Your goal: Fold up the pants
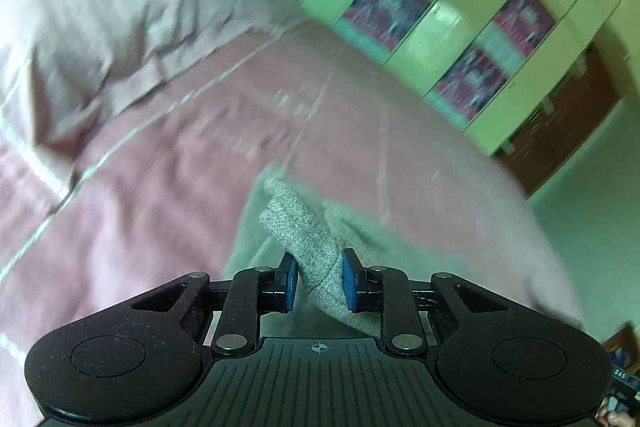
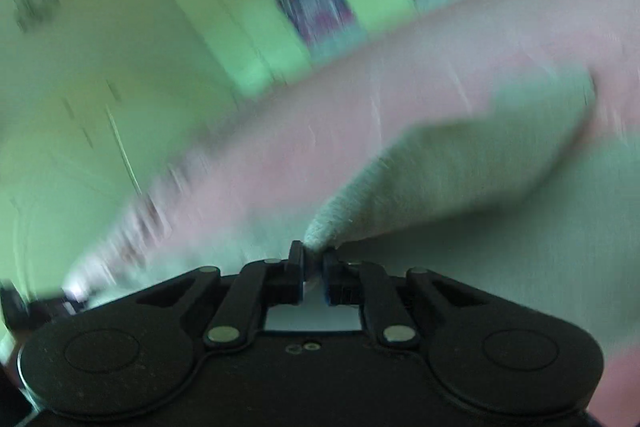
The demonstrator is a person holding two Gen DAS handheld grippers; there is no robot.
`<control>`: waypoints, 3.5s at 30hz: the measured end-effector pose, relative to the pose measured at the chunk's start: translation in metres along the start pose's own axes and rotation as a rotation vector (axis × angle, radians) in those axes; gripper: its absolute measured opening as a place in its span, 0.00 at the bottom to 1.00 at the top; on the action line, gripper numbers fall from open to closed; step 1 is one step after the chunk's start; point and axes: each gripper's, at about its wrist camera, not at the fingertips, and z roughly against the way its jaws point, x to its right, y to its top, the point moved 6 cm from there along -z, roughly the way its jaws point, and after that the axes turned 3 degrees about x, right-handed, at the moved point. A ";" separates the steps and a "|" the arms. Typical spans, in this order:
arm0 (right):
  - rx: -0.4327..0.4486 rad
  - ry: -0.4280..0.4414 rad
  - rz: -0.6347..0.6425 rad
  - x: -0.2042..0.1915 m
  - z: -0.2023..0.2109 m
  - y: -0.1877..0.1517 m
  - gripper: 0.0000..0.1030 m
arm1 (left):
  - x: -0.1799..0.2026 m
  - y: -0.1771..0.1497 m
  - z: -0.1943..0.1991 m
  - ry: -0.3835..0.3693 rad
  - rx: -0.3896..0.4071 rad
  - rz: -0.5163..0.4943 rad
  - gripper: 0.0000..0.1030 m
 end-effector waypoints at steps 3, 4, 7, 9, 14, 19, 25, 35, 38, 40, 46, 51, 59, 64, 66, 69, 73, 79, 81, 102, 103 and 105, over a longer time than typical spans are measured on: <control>-0.032 -0.028 -0.104 0.021 -0.017 -0.033 0.00 | -0.017 -0.024 -0.007 0.012 -0.003 0.061 0.23; -0.022 -0.029 -0.126 0.021 -0.016 -0.032 0.01 | -0.016 -0.023 -0.005 0.013 0.005 0.073 0.23; -0.035 -0.042 -0.119 0.018 -0.020 -0.027 0.01 | -0.011 -0.020 -0.008 0.037 -0.002 0.043 0.23; -0.044 -0.037 -0.131 0.017 -0.021 -0.026 0.01 | -0.011 -0.020 -0.008 0.041 -0.009 0.031 0.23; 0.084 0.016 -0.140 0.007 0.010 0.004 0.01 | 0.003 -0.015 0.007 -0.015 0.050 0.010 0.23; -0.068 -0.047 -0.107 0.022 -0.013 -0.028 0.00 | -0.013 -0.032 -0.005 0.023 0.000 0.032 0.23; 0.053 -0.019 -0.071 0.004 0.008 -0.016 0.01 | 0.010 -0.018 0.010 0.038 0.071 -0.049 0.23; 0.094 -0.080 -0.061 0.019 0.039 -0.009 0.18 | 0.030 -0.034 0.045 0.278 0.175 -0.169 0.60; 0.167 -0.131 0.014 0.020 0.059 0.007 0.18 | 0.066 -0.042 0.059 0.272 0.231 -0.251 0.71; 0.179 -0.149 0.047 0.017 0.056 0.019 0.18 | 0.096 -0.054 0.047 0.249 0.209 -0.314 0.81; 0.146 -0.266 0.225 0.002 0.022 0.044 0.21 | 0.130 -0.096 -0.001 0.433 0.140 -0.398 0.82; 0.109 -0.406 0.365 0.001 -0.012 0.054 0.39 | 0.115 -0.118 -0.012 0.547 0.111 -0.345 1.00; 0.042 -0.450 0.382 0.040 0.010 0.040 0.00 | 0.101 -0.120 -0.015 0.485 0.082 -0.222 1.00; 0.006 -0.440 0.248 0.066 0.039 -0.003 0.00 | 0.101 -0.121 -0.016 0.482 0.091 -0.223 1.00; 0.017 -0.434 0.229 0.068 0.047 -0.010 0.00 | 0.101 -0.120 -0.017 0.482 0.096 -0.229 1.00; 0.107 -0.420 0.228 0.060 0.061 0.005 0.13 | 0.103 -0.121 -0.016 0.491 0.100 -0.240 1.00; 0.130 -0.459 0.328 0.049 0.043 0.036 0.19 | 0.103 -0.120 -0.016 0.493 0.100 -0.242 1.00; 0.073 -0.534 0.362 0.071 0.026 0.060 0.00 | 0.102 -0.120 -0.015 0.488 0.095 -0.241 1.00; 0.155 -0.517 0.317 0.072 0.057 0.062 0.00 | 0.102 -0.120 -0.016 0.485 0.095 -0.235 1.00; 0.055 -0.644 0.724 0.075 0.018 0.048 0.00 | 0.103 -0.120 -0.016 0.492 0.100 -0.243 1.00; 0.068 -0.641 0.677 0.076 0.024 0.054 0.00 | 0.103 -0.120 -0.016 0.493 0.100 -0.243 1.00; 0.167 -0.597 0.477 0.084 0.056 0.071 0.00 | 0.103 -0.120 -0.016 0.492 0.100 -0.243 1.00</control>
